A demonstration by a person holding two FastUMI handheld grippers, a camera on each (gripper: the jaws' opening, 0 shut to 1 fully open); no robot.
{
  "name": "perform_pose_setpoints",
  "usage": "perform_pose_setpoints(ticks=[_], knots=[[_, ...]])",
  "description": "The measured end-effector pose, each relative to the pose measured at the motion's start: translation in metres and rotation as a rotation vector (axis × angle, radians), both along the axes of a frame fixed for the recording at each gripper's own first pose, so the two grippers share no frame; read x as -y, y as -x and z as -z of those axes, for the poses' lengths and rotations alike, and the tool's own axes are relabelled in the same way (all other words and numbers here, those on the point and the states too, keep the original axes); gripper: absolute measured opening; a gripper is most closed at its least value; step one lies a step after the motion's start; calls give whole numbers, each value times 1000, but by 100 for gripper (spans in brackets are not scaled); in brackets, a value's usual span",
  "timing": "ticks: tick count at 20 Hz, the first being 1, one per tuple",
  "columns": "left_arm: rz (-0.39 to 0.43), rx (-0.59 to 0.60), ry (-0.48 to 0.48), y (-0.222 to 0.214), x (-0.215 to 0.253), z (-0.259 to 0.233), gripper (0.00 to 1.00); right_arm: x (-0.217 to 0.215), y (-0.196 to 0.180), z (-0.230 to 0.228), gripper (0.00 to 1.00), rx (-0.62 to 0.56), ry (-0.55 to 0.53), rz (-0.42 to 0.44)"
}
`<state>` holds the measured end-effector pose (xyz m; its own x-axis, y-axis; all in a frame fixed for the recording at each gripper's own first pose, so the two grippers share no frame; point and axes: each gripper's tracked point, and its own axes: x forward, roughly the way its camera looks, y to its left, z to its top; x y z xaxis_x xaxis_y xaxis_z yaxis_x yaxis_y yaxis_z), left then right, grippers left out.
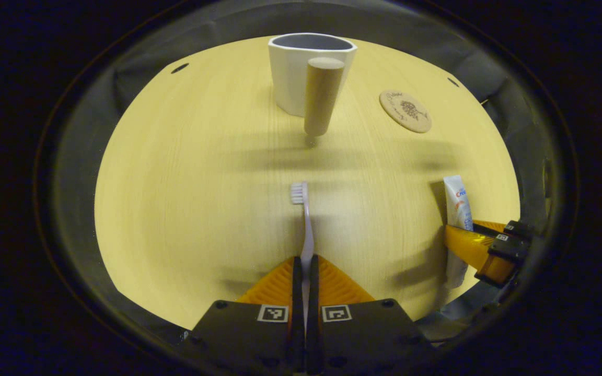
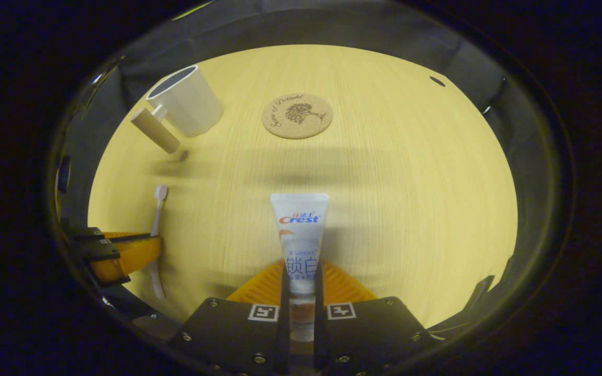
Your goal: Put the toothbrush and toothpaste on the desktop into the cup, then pick up the cup and place it on the coaster on the desktop.
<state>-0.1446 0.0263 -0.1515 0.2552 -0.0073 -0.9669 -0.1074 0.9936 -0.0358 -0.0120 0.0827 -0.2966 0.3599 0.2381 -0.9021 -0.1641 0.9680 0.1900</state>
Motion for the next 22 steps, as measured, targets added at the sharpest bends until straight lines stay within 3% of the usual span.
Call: perform_pose_setpoints(ticks=[1,5,11,16,22], knots=[[1,21,12,0,1,-3,9,-3,1,-3,19,2,-34,8],[-38,126,17,-7,-5,-16,9,-9,-2,-25,19,58,-130,37],[-80,339,10,-26,-18,-62,9,-15,-16,-76,19,285,-180,9],[-64,517,12,-47,-21,-111,9,-24,-32,-129,19,474,-259,10],[-59,783,-13,-67,-65,-203,9,-32,-52,-178,19,654,-301,-22]])
